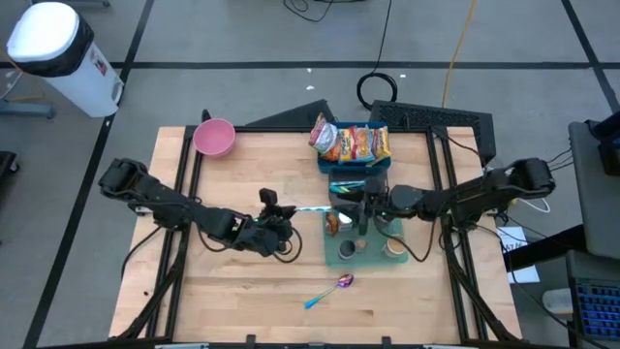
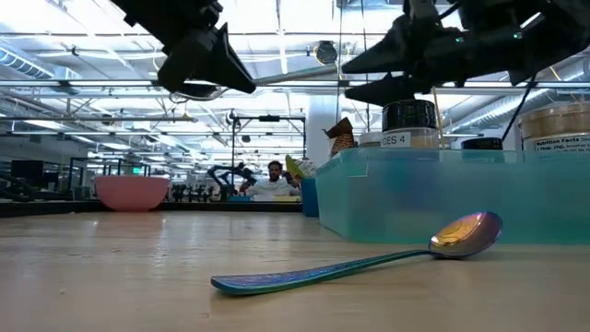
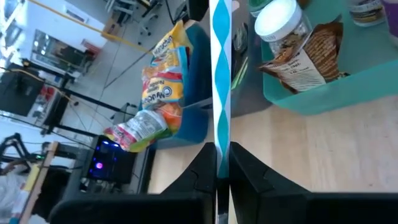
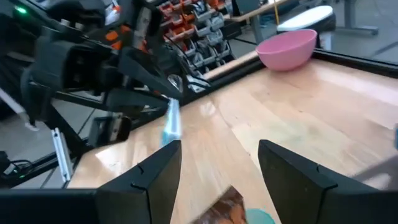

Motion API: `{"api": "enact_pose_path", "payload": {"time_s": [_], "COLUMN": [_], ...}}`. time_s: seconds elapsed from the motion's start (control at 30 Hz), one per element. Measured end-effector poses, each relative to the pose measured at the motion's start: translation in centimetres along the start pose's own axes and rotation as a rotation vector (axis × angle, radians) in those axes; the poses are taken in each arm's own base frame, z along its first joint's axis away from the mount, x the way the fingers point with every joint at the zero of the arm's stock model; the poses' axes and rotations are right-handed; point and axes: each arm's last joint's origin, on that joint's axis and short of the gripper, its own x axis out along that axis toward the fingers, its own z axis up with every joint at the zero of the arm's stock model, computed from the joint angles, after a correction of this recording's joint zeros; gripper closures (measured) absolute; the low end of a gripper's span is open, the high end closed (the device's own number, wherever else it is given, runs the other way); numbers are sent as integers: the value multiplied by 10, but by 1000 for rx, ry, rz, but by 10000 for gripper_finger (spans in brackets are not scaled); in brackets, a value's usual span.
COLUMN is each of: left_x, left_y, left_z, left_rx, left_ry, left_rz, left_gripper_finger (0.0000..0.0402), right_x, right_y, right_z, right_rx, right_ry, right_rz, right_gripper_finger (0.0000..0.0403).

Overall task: Pick & Place Food Item
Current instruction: Put the blue patterned spoon into the black bin

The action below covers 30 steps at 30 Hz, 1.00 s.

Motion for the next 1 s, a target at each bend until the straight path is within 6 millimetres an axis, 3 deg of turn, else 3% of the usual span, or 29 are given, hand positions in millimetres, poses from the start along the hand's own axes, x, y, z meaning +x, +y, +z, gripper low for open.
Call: {"api": "enact_pose_path", "payload": {"time_s": [0.43,1.0], "left_x": [5,8], "left_y": [3,6], "left_z": [-6,-11], "left_rx": [10,-13], "left_ry": [41,88], "left_rz": [-16,-4], "left_gripper_finger": [374,372], "right_x": [26,25], "right_y": [11,13], "right_z": [4,4], "right_rx": [28,15], "right_ry": [24,37], "right_rz": [119,132], "right_gripper_finger": [197,197]}}
